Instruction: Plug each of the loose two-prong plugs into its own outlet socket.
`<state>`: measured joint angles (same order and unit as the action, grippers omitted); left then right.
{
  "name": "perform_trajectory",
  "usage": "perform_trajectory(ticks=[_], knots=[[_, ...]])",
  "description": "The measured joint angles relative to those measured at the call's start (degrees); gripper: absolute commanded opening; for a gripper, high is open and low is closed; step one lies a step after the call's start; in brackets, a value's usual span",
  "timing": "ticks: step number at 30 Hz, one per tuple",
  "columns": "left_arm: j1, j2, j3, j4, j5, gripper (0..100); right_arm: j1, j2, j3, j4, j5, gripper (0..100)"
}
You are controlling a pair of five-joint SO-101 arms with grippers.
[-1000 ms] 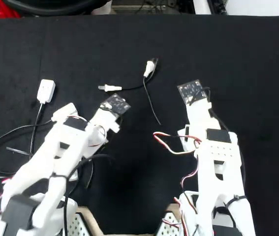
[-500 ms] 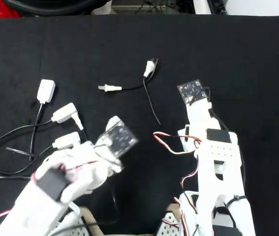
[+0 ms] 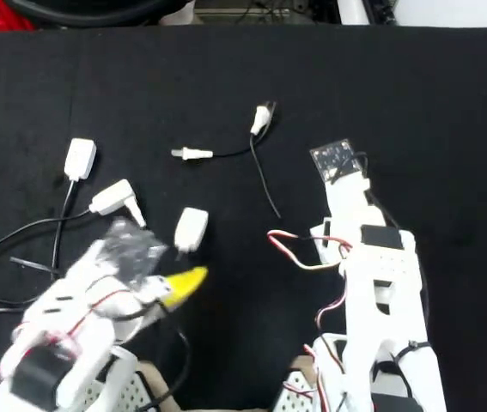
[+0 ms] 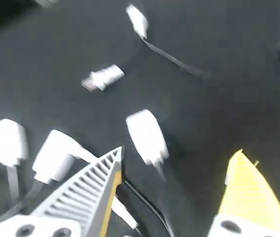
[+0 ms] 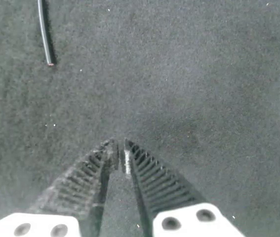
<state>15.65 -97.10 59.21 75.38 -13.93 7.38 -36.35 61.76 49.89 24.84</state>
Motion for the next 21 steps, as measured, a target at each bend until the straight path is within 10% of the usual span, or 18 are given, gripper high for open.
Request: perform_trajectory(ticks=[8,21], knots=[[-4.6,1.2,-14.6,-1.5,5.7,33,0.0,0.0,0.0,0.0,0.0,1.2],[-4.0,25.6,16.6,-29.9,7.7,33,0.1,0.0,0.0,-1.4,0.0,1.2]])
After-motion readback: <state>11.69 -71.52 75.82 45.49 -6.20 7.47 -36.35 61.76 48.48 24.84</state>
